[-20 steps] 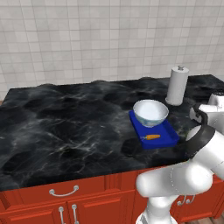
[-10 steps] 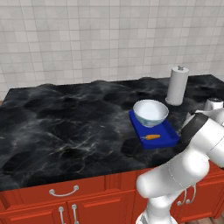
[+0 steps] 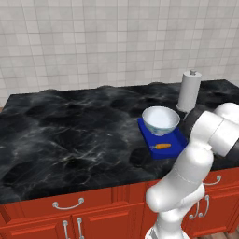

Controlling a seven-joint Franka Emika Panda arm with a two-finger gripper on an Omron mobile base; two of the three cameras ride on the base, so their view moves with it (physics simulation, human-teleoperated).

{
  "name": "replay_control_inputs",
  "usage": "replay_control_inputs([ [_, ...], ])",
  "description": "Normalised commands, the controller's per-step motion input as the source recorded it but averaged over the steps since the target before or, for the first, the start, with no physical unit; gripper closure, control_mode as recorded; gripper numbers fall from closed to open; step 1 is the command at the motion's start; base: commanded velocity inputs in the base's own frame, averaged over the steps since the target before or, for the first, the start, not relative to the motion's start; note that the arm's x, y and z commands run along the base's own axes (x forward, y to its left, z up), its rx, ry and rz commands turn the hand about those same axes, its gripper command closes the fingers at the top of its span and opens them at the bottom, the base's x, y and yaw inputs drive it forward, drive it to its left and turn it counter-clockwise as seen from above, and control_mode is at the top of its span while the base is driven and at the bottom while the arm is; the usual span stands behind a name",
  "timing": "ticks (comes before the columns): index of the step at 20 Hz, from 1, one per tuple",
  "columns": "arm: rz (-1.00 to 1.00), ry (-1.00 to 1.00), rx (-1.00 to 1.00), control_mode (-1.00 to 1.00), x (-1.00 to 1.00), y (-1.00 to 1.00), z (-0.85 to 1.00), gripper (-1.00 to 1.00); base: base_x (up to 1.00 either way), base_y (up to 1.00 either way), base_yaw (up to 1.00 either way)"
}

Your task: Place the two vegetables and bowl onto the tray for setting up a vegetable dip station.

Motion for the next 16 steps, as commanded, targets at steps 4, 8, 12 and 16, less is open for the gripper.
replay_control_inputs([
  [4, -0.03, 0.00, 0.00, -1.00, 0.19, -0.21, -0.15, -1.00, 0.00, 0.00, 0.00],
  [8, -0.03, 0.00, 0.00, -1.00, 0.20, -0.16, -0.17, -1.00, 0.00, 0.00, 0.00],
  [12, -0.02, 0.00, 0.00, -1.00, 0.06, -0.08, -0.24, -1.00, 0.00, 0.00, 0.00],
  [16, -0.01, 0.00, 0.00, -1.00, 0.06, 0.00, -0.26, 1.00, 0.00, 0.00, 0.00],
])
